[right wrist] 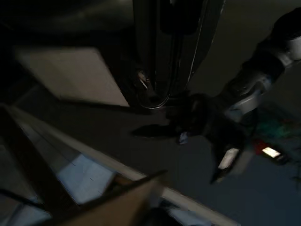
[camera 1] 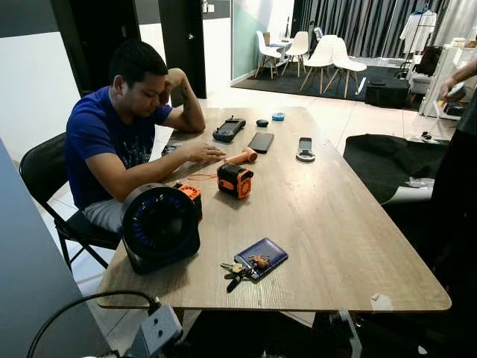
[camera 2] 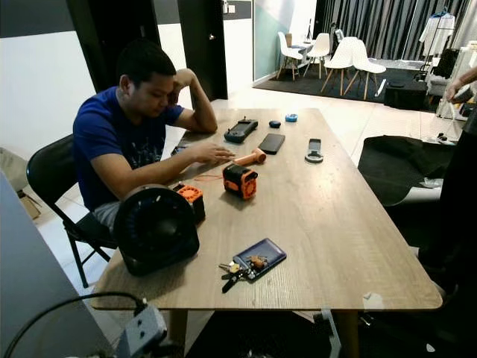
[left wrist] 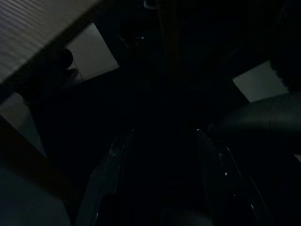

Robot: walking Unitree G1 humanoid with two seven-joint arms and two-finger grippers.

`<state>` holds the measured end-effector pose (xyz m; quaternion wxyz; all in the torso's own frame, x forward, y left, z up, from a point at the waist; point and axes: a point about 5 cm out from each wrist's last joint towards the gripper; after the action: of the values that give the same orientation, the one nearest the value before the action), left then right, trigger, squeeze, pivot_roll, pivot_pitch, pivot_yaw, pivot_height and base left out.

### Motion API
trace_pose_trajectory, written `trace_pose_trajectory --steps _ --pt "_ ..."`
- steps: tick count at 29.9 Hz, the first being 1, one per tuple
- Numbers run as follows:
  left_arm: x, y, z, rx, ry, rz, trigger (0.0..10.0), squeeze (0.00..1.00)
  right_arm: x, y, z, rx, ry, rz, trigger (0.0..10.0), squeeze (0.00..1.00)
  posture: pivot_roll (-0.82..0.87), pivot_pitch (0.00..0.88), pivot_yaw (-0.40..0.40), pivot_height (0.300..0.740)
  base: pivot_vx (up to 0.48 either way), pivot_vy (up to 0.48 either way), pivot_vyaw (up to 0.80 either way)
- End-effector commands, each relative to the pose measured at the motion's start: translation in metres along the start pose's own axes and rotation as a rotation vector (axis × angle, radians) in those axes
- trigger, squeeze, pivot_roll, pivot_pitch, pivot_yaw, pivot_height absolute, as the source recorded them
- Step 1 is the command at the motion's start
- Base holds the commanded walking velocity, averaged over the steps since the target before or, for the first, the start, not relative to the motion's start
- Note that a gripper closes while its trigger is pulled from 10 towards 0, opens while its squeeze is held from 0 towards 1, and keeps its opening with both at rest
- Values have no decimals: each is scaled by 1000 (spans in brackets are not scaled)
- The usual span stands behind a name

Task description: Hang keys on a hook

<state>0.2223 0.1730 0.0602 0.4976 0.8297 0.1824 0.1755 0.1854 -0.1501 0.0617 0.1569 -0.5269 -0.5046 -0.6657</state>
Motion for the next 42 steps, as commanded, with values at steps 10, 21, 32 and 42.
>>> trace_pose_trajectory --steps 10,21,32,42 --pt "-11 -47 -1 216 68 -68 10000 0 -73 -32 -29 -208 -427 145 0 0 69 53 40 740 0 0 0" --pt "-16 -77 3 278 260 -193 10000 0 -111 -48 -53 -337 -776 195 0 0 67 51 39 740 0 0 0" --pt "-16 -108 1 361 519 -306 10000 0 -132 -68 -79 -461 -1155 280 0 0 76 47 34 740 0 0 0" --pt "-27 -128 3 461 616 -323 10000 0 -136 -77 -73 -354 -1244 219 0 0 74 38 32 740 0 0 0"
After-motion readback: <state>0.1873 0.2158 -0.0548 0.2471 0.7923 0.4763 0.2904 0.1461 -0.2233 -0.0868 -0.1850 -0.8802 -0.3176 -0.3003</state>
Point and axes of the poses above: a point about 5 cm out from each wrist's last joint towards the gripper, its own z axis pointing out of the wrist towards the gripper, its own y axis along the axis of the wrist's last joint, x = y × z, and after that the axes turned 4 degrees about z, right-handed
